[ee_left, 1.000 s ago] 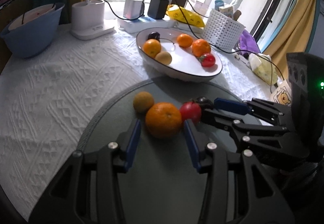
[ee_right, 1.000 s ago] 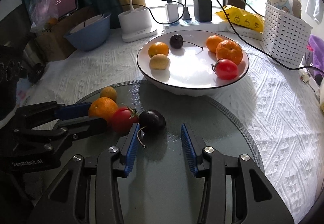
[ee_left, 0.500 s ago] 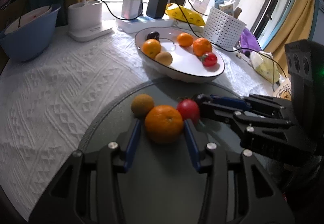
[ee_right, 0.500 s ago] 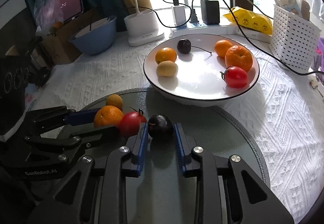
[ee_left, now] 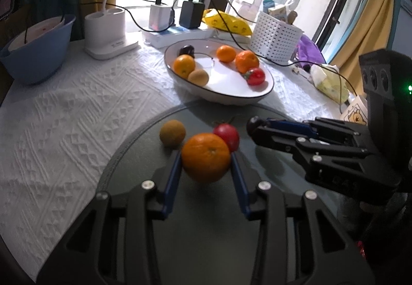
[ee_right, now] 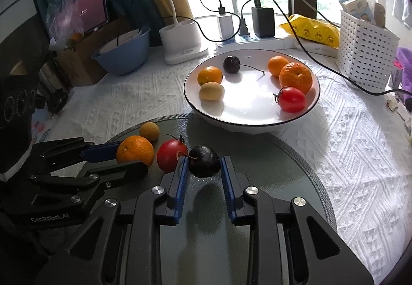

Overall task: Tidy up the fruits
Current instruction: 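Grasp a dark plum with the right gripper while the left gripper grasps an orange, then carry the dark plum and orange over the white bowl with both grippers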

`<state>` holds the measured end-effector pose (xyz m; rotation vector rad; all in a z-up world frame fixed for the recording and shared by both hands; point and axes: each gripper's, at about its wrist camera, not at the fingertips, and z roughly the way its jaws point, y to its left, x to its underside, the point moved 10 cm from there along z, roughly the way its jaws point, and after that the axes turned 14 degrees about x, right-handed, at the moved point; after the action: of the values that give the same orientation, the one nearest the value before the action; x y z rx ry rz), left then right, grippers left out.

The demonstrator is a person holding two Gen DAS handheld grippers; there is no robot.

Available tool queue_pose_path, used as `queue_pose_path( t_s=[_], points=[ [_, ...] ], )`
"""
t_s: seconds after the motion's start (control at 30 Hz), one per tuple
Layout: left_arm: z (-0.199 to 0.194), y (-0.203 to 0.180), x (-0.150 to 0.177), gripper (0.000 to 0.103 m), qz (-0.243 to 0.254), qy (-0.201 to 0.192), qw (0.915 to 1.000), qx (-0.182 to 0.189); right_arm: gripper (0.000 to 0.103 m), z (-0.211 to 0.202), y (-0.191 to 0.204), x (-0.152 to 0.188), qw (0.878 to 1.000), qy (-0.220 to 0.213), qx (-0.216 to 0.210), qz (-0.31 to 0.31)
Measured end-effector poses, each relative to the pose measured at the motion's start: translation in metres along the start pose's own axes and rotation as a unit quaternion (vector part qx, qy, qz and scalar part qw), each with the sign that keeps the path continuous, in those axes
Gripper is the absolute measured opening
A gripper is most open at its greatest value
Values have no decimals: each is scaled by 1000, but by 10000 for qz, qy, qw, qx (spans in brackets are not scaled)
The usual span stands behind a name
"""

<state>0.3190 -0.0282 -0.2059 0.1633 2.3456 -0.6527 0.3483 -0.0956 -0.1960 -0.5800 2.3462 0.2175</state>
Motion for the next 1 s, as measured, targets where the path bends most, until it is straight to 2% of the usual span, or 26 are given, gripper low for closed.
queue_pose_path(
  t_s=[0.4,1.0],
  points=[
    [-9,-19,-14,40,198,-121,9997,-14,28,-18,-18,-8,9997,-222,23,137],
    [12,-35,-49,40,505,-68,9987,-68,28,-22,-60,-29,9981,-428,66,435]
  ],
)
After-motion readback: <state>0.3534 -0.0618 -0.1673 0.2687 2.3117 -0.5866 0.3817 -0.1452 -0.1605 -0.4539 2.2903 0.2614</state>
